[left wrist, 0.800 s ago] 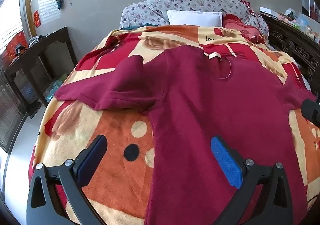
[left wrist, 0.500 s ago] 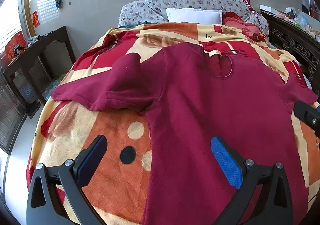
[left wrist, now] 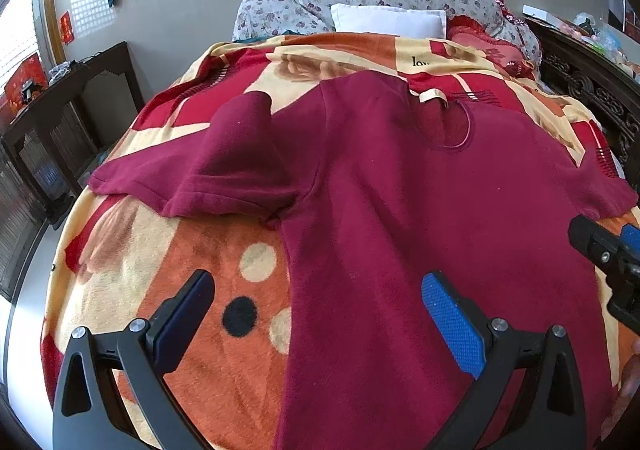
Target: Fold small clothes
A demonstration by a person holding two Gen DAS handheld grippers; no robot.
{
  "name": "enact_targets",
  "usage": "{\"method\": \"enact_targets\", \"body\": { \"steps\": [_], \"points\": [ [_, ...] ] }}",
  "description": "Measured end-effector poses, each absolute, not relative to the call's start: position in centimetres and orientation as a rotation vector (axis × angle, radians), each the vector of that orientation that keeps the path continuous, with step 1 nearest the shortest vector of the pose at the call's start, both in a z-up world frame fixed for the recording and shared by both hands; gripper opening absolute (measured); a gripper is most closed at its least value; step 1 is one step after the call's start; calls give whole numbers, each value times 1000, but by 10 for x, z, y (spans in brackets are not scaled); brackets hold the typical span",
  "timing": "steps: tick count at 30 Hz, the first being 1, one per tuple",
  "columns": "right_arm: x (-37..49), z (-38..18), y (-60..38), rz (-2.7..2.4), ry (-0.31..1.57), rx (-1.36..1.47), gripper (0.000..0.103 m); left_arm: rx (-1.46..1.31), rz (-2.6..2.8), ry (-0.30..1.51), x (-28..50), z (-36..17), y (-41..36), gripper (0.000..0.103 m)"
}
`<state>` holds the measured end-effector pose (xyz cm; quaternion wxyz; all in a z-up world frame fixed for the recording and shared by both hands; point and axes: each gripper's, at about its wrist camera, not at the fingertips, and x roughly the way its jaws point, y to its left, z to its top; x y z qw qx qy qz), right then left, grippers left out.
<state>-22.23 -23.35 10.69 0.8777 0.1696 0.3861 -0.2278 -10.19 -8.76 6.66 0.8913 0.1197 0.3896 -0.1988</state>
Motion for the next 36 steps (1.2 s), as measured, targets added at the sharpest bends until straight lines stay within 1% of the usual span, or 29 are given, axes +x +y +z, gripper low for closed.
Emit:
{"method": "enact_targets", "body": {
  "steps": [14,36],
  "points": [
    [-215,89,-244,-495,822,349,103,234,-420,831,-94,62,-95,103],
    [-205,77,-243,-481,832,374,103,215,-396,872,-79,50,-93,103]
  ]
}}
